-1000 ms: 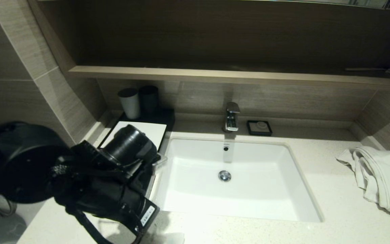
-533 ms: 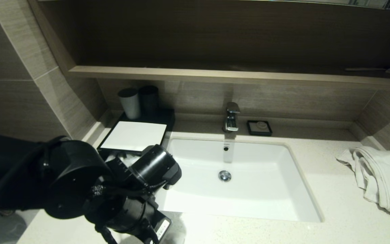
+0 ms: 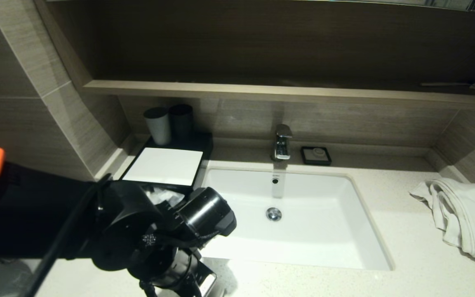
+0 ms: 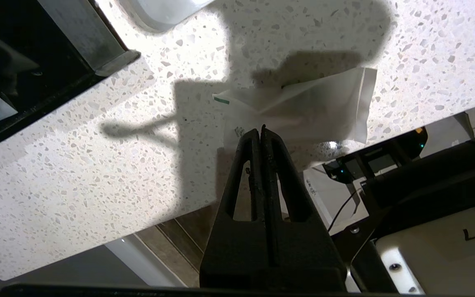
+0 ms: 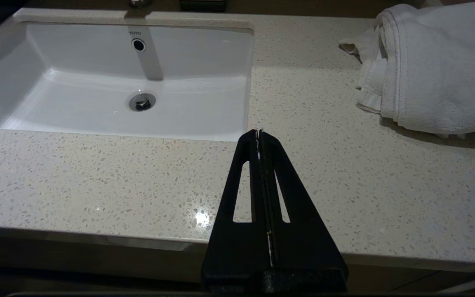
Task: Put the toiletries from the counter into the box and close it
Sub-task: Pick up the bathroom toiletry
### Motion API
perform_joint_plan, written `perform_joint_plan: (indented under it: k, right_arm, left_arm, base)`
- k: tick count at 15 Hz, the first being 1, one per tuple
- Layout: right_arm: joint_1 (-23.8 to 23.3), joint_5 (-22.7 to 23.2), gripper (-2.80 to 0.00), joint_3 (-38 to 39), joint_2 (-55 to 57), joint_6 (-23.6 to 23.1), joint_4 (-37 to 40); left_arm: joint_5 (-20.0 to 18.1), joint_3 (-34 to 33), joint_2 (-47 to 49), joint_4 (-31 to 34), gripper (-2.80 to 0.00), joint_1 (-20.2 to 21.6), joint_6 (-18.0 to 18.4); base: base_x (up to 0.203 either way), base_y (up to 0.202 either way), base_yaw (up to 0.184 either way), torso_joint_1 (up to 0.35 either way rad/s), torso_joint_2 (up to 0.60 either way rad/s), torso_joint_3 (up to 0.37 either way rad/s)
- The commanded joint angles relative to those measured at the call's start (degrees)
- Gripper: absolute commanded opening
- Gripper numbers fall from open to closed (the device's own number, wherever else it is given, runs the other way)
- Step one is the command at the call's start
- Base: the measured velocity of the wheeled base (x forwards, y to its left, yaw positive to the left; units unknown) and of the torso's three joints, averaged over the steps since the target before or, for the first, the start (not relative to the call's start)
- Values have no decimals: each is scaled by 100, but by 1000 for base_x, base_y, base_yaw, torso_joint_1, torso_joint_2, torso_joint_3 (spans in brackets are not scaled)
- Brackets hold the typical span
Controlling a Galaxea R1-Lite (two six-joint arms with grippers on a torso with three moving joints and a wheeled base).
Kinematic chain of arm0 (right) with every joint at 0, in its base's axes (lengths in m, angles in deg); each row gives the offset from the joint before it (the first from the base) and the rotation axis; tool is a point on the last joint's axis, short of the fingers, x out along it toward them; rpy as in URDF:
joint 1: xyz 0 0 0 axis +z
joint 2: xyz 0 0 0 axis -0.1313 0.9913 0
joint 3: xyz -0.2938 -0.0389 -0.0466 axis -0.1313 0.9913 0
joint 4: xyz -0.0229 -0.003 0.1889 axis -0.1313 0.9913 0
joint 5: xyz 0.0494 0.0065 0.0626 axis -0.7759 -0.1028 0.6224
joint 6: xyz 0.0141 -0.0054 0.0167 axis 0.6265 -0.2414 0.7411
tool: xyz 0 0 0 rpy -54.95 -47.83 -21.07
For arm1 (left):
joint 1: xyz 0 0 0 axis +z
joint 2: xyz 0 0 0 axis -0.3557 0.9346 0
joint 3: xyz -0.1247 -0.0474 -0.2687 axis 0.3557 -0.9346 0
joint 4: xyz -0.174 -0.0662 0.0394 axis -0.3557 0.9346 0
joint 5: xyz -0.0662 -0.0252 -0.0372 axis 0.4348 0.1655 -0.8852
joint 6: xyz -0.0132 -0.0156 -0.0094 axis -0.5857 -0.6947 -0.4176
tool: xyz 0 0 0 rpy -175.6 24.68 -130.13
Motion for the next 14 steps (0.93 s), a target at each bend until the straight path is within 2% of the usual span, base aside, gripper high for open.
perform_joint_plan:
  k: [1, 5, 6, 14]
  right_arm:
    - [0, 2, -280, 0, 0, 1, -1]
    - [0, 2, -280, 0, 0, 1, -1]
    - [0, 2, -280, 0, 0, 1, -1]
    - [0, 2, -280, 0, 0, 1, -1]
  left_arm:
    - [14, 63, 100, 40, -280, -29, -17]
    - [14, 100, 138, 52, -277, -44, -3]
    - [5, 109, 151, 46, 0, -47, -3]
    - [5, 267, 363, 79, 0, -82, 6]
  base:
    - [0, 0, 0, 0, 0, 0]
    - [0, 0, 0, 0, 0, 0]
    - [0, 0, 0, 0, 0, 0]
    - [0, 0, 0, 0, 0, 0]
